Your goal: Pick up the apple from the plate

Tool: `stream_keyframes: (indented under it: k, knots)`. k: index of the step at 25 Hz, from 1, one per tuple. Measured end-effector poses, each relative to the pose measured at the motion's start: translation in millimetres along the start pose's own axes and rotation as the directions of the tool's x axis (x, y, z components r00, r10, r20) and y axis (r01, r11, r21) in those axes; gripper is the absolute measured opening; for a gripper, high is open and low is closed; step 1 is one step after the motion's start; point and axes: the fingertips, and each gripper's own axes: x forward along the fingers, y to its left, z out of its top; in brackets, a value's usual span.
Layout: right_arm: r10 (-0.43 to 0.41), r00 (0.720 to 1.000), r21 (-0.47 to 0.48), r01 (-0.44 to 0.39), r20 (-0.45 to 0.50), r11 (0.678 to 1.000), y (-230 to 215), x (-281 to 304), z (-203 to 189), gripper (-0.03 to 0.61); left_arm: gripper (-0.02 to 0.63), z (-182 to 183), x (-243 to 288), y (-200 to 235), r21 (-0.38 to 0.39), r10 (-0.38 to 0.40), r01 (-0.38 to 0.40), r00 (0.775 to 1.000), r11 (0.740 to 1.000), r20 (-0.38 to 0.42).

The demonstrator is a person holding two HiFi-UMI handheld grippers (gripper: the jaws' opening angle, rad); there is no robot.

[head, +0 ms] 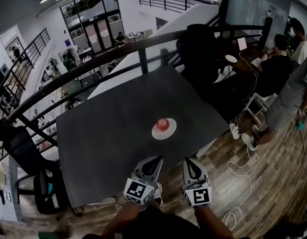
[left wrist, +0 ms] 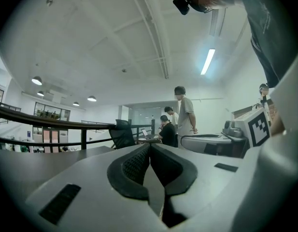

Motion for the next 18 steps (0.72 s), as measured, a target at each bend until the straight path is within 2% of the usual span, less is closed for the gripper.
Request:
stream_keyframes:
  k: [7,18]
  knots:
    - [0.044,0.998,-0.006,-0.044,-0.038,0.999,13.8,51.3,-6.5,0.025,0.026,-2.1,13.8,44.6,-0.018,0.012,-0.012,1.0,1.0,-0.002]
    - [0.076,0.997,-0.065,-0.078,-0.032,0.995,23.1,137.2,3.0,0.025,0.026,-2.5,42.4,109.2,-0.06,-0.007,0.008,1.0,0.998,0.018]
